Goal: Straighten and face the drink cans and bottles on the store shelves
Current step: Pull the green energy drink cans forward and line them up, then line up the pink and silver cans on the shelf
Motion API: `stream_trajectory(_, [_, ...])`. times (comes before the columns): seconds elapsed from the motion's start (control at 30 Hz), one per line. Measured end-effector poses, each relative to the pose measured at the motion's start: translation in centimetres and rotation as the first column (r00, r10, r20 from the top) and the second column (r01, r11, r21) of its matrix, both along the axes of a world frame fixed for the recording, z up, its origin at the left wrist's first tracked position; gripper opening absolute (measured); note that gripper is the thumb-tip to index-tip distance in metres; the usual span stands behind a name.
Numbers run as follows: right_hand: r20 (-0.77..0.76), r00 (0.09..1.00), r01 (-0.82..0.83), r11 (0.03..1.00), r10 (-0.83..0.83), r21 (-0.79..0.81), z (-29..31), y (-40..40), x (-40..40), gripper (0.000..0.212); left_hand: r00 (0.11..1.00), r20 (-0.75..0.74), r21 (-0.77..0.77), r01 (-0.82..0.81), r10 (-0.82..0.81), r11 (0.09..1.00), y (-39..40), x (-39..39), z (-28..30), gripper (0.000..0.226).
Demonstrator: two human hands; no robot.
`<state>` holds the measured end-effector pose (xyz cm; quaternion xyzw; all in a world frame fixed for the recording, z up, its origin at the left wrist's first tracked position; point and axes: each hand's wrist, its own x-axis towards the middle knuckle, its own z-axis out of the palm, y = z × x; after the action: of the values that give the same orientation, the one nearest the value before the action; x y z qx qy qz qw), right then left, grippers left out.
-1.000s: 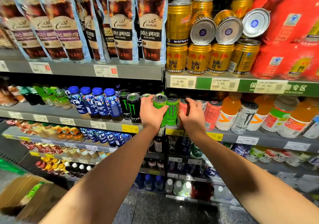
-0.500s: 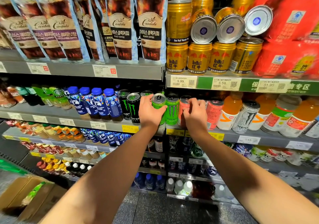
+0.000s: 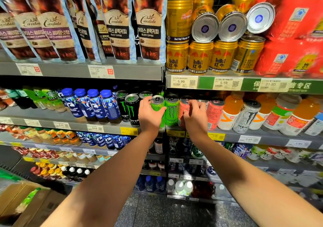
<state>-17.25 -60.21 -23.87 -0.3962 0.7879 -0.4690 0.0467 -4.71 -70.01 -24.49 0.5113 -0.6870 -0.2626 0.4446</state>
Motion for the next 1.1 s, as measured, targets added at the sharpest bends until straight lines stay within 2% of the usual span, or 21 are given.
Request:
stream_trajectory(0.1, [-0.012, 0.999, -0.037, 0.999, 0.037, 0.001, -0.3, 0.3, -0.1, 0.033, 1.0, 0.029, -0.036, 0.001, 0.0, 0.999, 0.0, 0.2, -0.3, 0.066])
stream_trajectory(0.3, [-0.1, 0.995, 0.003, 1.0, -0.003, 0.002, -0.5, 1.0, 0.6, 0.046, 0.997, 0.079, -0.039, 0.024, -0.021, 0.999, 0.1, 0.6, 0.1, 0.063])
stream_trajectory(0.5, [-0.093, 0.992, 0.082, 0.996, -0.085, -0.026, -0.5, 1.9, 0.4, 0.052, 0.977, 0.069, -0.257, 0.215, -0.204, 0.942, 1.8, 0.2, 0.2, 0.04])
stream_trajectory(0.63, [-0.12, 0.983, 0.135, 0.991, -0.136, -0.016, -0.4, 2.4, -0.2, 0.057, 0.894, 0.158, -0.208, 0.446, -0.42, 0.871, 2.6, -0.9, 0.3, 0.032])
stream_trajectory(0.73, [-0.14, 0.98, 0.151, 0.987, -0.143, 0.054, -0.1, 2.7, -1.3, 0.066, 0.828, 0.234, -0.123, 0.546, -0.51, 0.829, 3.2, -2.2, 0.6, 0.038])
stream_trajectory(0.9, [-0.137, 0.988, 0.086, 0.986, -0.066, 0.145, 0.2, 3.0, -3.1, 0.06, 0.808, 0.349, -0.027, 0.515, -0.475, 0.857, 4.3, -4.4, 1.6, 0.05])
stream_trajectory(1.1, [-0.187, 0.982, 0.059, 0.993, -0.039, 0.103, -0.1, 3.5, -3.7, 0.04, 0.86, 0.376, -0.056, 0.393, -0.345, 0.918, 5.2, -4.9, 1.6, 0.036])
